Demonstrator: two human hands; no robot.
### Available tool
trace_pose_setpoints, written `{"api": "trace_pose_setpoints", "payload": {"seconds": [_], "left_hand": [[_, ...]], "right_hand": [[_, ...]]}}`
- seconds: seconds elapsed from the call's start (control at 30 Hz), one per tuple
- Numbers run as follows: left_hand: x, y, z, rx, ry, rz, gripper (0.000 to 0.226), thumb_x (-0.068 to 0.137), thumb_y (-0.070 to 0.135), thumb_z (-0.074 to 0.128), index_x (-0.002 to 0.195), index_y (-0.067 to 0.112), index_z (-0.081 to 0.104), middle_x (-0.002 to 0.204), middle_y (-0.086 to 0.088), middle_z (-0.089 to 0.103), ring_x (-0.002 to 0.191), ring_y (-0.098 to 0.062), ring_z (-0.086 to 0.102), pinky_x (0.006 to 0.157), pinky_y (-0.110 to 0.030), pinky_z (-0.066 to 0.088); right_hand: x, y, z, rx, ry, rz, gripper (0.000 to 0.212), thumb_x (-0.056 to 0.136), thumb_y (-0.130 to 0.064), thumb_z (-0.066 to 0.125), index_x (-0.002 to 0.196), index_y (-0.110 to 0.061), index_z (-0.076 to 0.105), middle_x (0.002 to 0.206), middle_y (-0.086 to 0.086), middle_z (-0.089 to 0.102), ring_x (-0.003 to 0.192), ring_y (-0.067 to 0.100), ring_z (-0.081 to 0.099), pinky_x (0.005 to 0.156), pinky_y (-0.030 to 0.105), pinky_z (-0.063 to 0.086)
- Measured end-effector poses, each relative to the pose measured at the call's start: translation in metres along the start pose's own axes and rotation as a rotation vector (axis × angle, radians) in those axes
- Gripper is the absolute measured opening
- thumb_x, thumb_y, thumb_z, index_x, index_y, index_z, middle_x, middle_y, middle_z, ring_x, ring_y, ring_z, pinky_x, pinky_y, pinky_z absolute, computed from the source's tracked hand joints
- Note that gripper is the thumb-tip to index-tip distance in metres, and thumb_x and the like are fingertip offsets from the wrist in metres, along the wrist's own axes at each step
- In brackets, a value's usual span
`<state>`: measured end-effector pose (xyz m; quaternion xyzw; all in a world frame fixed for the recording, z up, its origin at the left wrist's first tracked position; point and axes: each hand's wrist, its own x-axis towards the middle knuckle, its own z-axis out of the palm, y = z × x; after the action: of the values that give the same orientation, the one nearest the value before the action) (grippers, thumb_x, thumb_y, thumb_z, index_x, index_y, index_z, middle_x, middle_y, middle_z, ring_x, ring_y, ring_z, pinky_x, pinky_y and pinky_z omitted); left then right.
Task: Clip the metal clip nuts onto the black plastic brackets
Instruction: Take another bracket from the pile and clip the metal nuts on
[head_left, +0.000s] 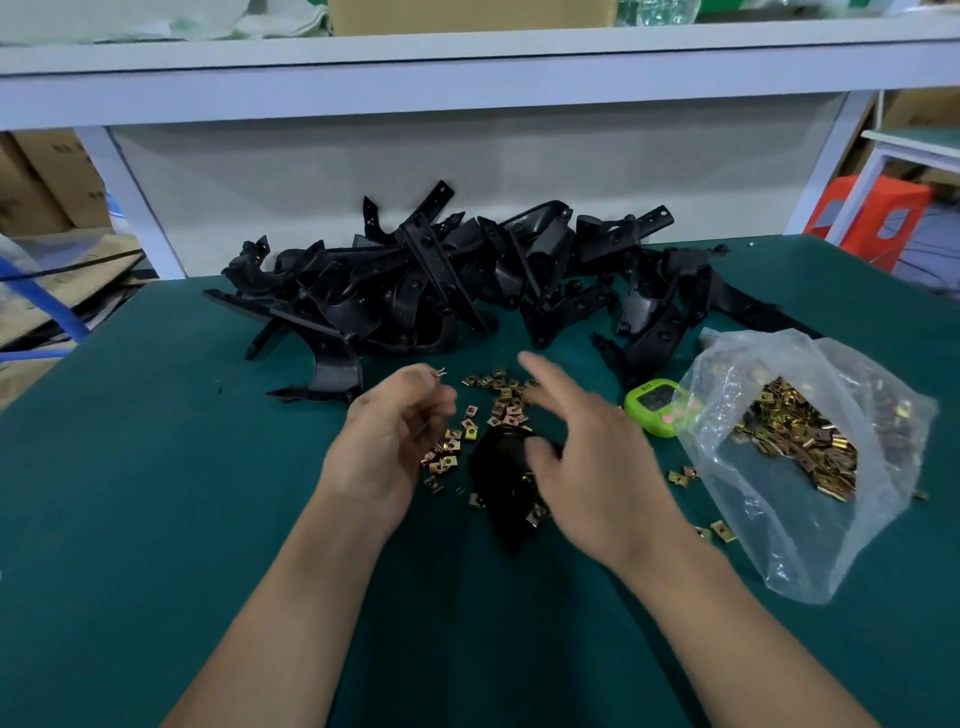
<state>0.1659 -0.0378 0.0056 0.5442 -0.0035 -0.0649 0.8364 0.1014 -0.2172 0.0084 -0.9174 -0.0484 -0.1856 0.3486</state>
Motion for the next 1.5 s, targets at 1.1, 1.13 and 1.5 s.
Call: {"api": "trace_pose_setpoints", "payload": {"seconds": [1.1,1.13,1.5], "left_hand": [[-0.004,-0.005,0.005,0.033,-0.050,-0.014,0.017,0.068,0.023,0.079,0.083,0.019,0.085,0.078,-0.001,0.075,0.071,-0.007,0.070,0.068,-0.017,0.055],[-0.004,-0.006,0.005,0.054,-0.055,-0.018,0.015,0.072,0.024,0.079,0.085,0.018,0.085,0.079,-0.001,0.075,0.073,-0.007,0.069,0.069,-0.018,0.055],[-0.005,-0.009,0.005,0.094,-0.110,-0.053,0.019,0.090,0.009,0.066,0.096,0.012,0.084,0.083,-0.002,0.072,0.076,-0.009,0.064,0.073,-0.019,0.054]], "right_hand": [[-0.001,0.007,-0.007,-0.362,-0.203,0.214,0.027,0.078,-0.052,0.065,0.085,-0.027,0.055,0.080,-0.004,0.061,0.084,0.029,0.064,0.070,0.033,0.049],[-0.001,0.008,-0.007,-0.414,-0.232,0.197,0.028,0.080,-0.051,0.064,0.081,-0.027,0.049,0.082,-0.002,0.060,0.086,0.029,0.064,0.070,0.033,0.045],[-0.002,0.004,-0.010,-0.438,-0.235,0.047,0.033,0.083,-0.037,0.057,0.074,-0.032,0.025,0.067,-0.011,0.036,0.068,0.020,0.036,0.074,0.034,0.025]]}}
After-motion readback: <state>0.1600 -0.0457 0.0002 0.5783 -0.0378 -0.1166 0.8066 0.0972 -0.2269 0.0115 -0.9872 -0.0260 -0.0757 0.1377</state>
